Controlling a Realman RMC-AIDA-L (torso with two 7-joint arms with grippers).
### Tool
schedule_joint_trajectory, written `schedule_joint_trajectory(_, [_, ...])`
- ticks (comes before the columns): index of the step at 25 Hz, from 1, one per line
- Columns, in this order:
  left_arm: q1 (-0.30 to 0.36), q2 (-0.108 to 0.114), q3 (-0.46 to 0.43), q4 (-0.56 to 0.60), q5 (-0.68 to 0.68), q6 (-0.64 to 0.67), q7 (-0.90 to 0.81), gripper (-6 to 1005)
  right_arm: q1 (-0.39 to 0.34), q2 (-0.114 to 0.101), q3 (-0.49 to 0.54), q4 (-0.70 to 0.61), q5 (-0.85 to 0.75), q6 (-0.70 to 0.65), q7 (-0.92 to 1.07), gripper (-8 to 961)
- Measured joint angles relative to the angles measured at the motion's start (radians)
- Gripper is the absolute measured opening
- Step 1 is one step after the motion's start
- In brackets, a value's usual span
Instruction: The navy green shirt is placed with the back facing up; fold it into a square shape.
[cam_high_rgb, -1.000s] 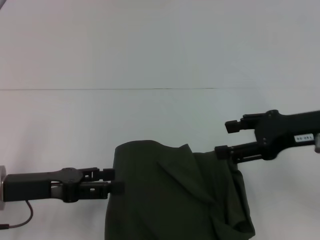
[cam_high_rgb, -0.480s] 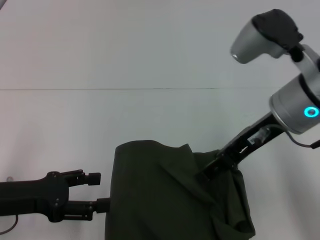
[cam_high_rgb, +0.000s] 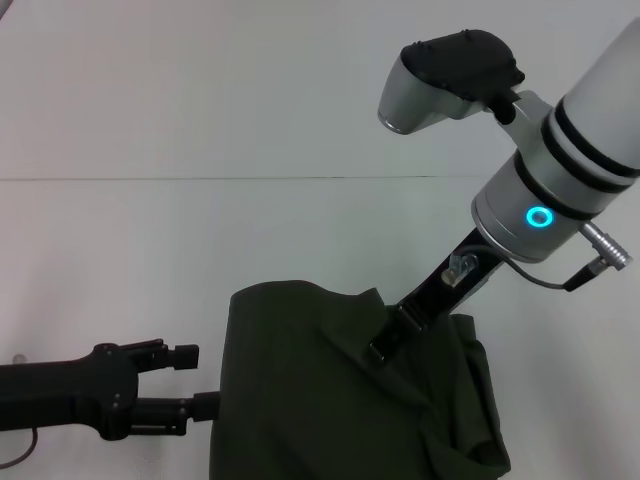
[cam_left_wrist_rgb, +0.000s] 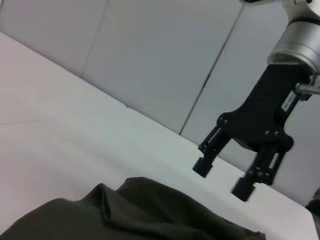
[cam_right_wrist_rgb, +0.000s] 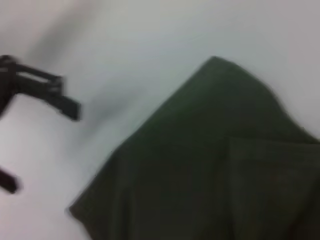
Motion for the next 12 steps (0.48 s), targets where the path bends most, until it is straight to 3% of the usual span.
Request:
schedule_joint_trajectory(5, [0.003,0.0,0.003,0.006,0.0,-0.019,-0.039,903,0.038,0.006,-0.052,0.046,-0.109,0.057,0.073,864])
schedule_joint_trajectory(12, [0.006,0.0,0.01,0.052,0.047,-0.016,-0.012,902,0.08,0.015,-0.133,0.115,-0.087,0.116,0.159,862])
